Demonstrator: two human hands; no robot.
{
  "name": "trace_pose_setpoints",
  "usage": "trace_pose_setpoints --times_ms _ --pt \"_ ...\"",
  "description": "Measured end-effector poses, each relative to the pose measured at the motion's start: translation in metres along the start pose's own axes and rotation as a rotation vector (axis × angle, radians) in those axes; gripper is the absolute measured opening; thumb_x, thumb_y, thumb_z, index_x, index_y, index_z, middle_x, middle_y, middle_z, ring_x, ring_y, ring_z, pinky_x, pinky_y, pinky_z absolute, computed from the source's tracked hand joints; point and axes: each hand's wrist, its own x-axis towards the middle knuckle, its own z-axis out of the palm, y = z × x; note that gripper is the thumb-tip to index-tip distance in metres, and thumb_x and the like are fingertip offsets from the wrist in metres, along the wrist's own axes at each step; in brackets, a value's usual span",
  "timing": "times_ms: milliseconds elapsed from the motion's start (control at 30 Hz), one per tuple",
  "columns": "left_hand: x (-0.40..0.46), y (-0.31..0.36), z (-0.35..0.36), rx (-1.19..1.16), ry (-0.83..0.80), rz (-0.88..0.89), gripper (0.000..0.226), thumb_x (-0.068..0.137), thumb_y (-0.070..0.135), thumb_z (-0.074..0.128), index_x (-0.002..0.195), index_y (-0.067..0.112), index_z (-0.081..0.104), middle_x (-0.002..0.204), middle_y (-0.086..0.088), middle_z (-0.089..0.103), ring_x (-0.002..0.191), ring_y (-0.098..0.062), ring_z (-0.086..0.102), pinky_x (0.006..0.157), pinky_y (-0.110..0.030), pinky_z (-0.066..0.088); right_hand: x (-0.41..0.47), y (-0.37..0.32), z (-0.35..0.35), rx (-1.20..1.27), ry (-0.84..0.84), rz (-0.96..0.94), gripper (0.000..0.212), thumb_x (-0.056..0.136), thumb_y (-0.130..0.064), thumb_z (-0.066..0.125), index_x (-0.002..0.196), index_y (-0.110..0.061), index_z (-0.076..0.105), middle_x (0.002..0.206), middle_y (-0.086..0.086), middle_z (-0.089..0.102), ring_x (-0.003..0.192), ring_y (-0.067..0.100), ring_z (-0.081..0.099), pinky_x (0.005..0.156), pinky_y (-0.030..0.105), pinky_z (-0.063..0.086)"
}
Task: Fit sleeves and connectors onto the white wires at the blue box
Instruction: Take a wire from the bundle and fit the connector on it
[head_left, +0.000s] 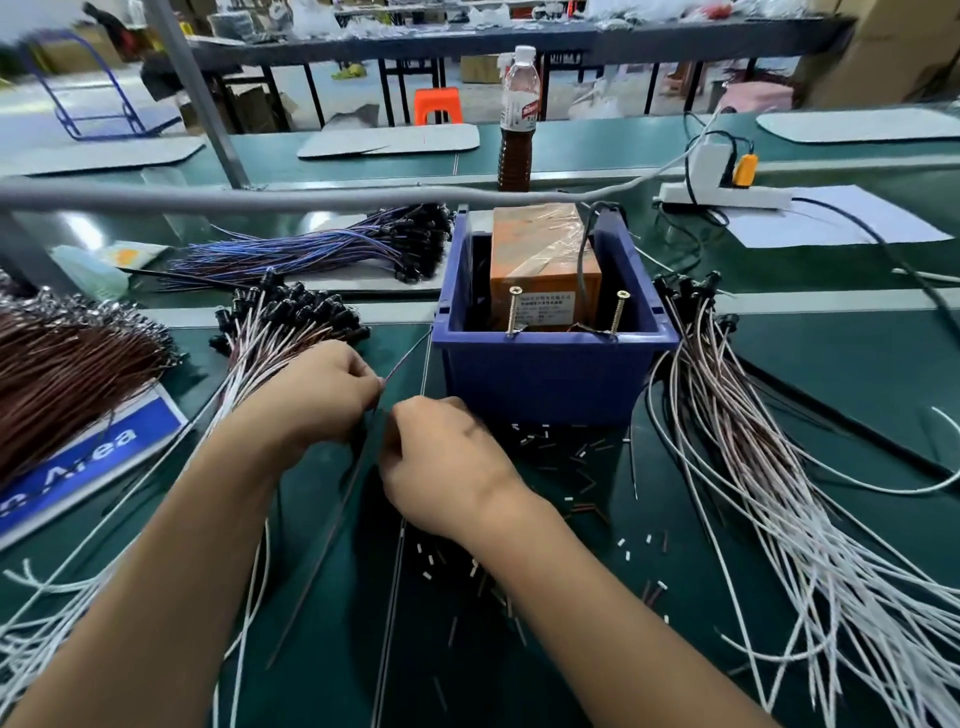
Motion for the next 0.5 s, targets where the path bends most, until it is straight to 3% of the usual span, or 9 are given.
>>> trace_pose_setpoints --times_ms 67,133,233,333,400,500 --pt "0.004 0.0 0.001 0.128 0.121 0.026 0.032 0.098 0.009 0.055 0.067 0.002 0.063 0.057 -0.02 0.056 0.055 -0.036 0.061 0.058 -0.038 0.057 0.0 -0.001 0.003 -0.041 0.02 -0.009 0.014 0.096 -0.021 0.062 0.104 -0.01 0.065 0.107 0.017 0.067 0.083 0.037 0.059 0.073 0.032 0.049" --pt "0.008 0.002 0.003 0.191 0.211 0.021 0.033 0.096 0.011 0.053 0.069 -0.004 0.064 0.06 -0.02 0.067 0.067 -0.036 0.071 0.068 -0.041 0.059 -0.001 -0.002 0.006 -0.075 0.044 -0.022 0.007 0.096 -0.02 0.062 0.098 -0.014 0.059 0.107 0.015 0.068 0.078 0.034 0.053 0.07 0.032 0.046" --pt "0.01 0.002 0.005 0.247 0.303 0.018 0.024 0.099 0.025 0.062 0.086 0.005 0.067 0.081 -0.012 0.071 0.092 -0.033 0.068 0.079 -0.037 0.049 -0.001 -0.003 0.007 -0.103 0.045 -0.034 0.009 0.098 -0.022 0.062 0.098 -0.017 0.054 0.108 0.013 0.068 0.079 0.032 0.05 0.07 0.032 0.044" --pt "0.005 -0.006 0.002 0.413 0.478 0.014 0.029 0.092 0.028 0.071 0.11 0.008 0.058 0.113 -0.021 0.058 0.106 -0.043 0.059 0.091 -0.047 0.047 -0.001 -0.005 0.008 -0.119 0.049 -0.03 0.013 0.098 -0.021 0.061 0.096 -0.018 0.049 0.108 0.012 0.068 0.083 0.034 0.055 0.07 0.032 0.044" --pt "0.002 -0.012 -0.001 0.544 0.507 -0.044 0.037 0.091 0.025 0.072 0.118 0.008 0.053 0.121 -0.025 0.05 0.108 -0.047 0.058 0.091 -0.052 0.048 -0.001 -0.007 0.009 -0.133 0.056 -0.026 0.011 0.098 -0.02 0.061 0.098 -0.02 0.05 0.11 0.011 0.068 0.092 0.035 0.062 0.071 0.032 0.044" --pt "0.002 -0.015 0.0 0.619 0.52 -0.05 0.026 0.095 0.017 0.065 0.117 0.008 0.056 0.118 -0.023 0.05 0.106 -0.046 0.059 0.087 -0.051 0.051 -0.003 -0.008 0.012 -0.158 0.069 -0.037 0.015 0.099 -0.02 0.061 0.098 -0.02 0.046 0.109 0.011 0.068 0.093 0.034 0.061 0.07 0.033 0.041"
